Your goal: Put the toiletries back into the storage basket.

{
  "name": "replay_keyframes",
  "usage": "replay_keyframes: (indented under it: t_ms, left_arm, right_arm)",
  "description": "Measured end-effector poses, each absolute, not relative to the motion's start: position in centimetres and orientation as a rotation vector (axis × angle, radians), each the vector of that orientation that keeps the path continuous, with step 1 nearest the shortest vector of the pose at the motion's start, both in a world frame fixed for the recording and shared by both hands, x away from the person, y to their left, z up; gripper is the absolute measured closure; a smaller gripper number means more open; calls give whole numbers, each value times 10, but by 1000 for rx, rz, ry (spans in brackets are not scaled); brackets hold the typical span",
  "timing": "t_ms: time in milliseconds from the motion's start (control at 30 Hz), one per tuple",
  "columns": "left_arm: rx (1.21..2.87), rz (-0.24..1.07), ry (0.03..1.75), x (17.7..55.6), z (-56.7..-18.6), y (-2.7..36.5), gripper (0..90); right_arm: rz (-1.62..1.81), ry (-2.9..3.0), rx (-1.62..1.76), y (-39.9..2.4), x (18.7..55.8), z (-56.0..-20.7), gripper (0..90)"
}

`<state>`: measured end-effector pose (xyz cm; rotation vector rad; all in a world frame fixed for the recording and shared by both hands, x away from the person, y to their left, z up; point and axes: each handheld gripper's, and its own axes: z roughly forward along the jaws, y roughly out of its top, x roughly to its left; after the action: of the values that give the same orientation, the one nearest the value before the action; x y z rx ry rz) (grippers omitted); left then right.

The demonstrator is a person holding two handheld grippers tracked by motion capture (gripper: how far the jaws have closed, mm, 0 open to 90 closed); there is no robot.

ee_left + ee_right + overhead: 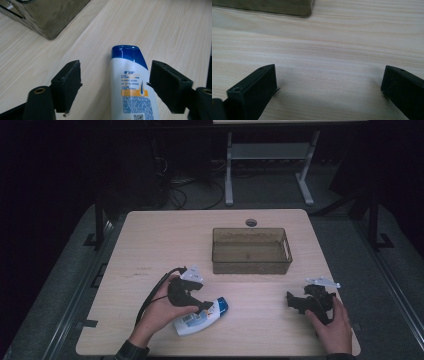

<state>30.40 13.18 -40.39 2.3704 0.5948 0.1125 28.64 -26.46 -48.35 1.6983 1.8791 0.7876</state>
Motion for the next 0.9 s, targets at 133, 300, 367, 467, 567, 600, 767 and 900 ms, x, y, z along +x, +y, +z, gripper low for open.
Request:
replay_keyframes:
  t_ms: [133,300,367,467,567,600,767,900]
  left_arm:
    - [2388,112,581,302,-407,123,234]
    - [2420,96,573,302,-411,113,222]
    - [2442,93,558,302,-412,109,222]
    - [2464,85,553,303,-413,103,222]
    - [2483,78,565,303,-416,97,222]
    - [2487,75,584,303,-418,94,222]
    - [2536,60,594,304,-424,88,222]
    - [2556,53,592,304,-428,83,222]
  right_arm:
    - [787,1879,1699,-265,286,-484,0]
    - [788,1879,1699,-265,286,-484,0]
    - [787,1879,1699,-265,286,-484,0]
    - [787,1879,1698,-265,286,-484,0]
    - [787,1879,1699,-265,286,-484,0]
    - [787,1879,1699,-265,286,-484,0]
    - [787,1879,1698,-265,286,-484,0]
    - [788,1879,1699,-265,286,-484,0]
